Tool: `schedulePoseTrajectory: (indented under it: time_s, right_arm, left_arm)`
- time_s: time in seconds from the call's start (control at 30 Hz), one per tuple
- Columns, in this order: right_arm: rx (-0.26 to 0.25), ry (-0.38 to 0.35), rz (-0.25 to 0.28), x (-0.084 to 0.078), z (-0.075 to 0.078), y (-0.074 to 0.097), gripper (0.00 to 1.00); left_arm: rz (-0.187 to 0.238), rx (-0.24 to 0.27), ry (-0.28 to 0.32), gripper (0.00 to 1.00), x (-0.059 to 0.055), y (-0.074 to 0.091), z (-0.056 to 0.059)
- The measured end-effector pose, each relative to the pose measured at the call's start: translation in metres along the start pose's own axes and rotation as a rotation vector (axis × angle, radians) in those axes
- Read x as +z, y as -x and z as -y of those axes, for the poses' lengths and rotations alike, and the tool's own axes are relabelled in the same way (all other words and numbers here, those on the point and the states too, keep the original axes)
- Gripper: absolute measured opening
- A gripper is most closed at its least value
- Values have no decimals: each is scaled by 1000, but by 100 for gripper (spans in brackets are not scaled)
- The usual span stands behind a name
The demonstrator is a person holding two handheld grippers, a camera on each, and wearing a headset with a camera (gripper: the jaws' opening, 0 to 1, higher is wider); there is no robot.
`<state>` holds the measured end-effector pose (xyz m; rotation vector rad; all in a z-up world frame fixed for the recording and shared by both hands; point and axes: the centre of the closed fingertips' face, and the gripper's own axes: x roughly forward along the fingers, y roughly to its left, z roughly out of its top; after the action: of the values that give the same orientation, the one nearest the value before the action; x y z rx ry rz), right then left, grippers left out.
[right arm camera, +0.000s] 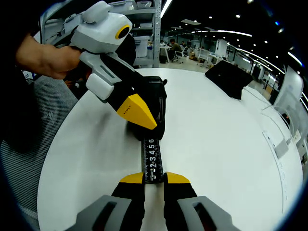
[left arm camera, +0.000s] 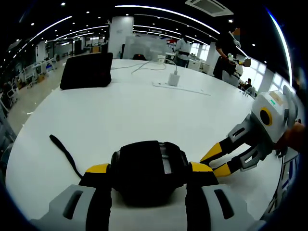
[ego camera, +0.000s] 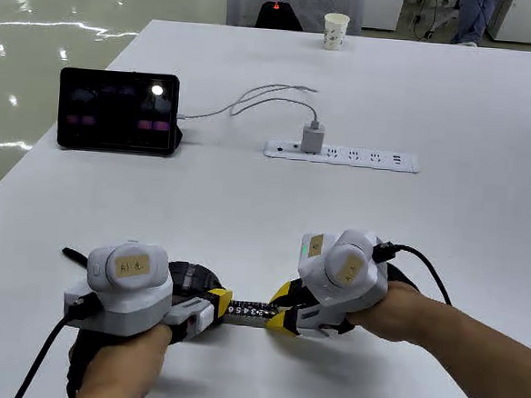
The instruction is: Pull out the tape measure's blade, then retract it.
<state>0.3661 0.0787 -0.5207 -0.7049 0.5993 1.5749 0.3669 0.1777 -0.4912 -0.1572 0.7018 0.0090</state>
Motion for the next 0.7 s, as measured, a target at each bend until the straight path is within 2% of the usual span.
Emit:
schedulePoseTrajectory:
  time_s: [0.7]
  right_arm:
    - [13,13,23,20,-2,-18,11]
  left_arm:
    - [-1,-5,10,57,0,0,0]
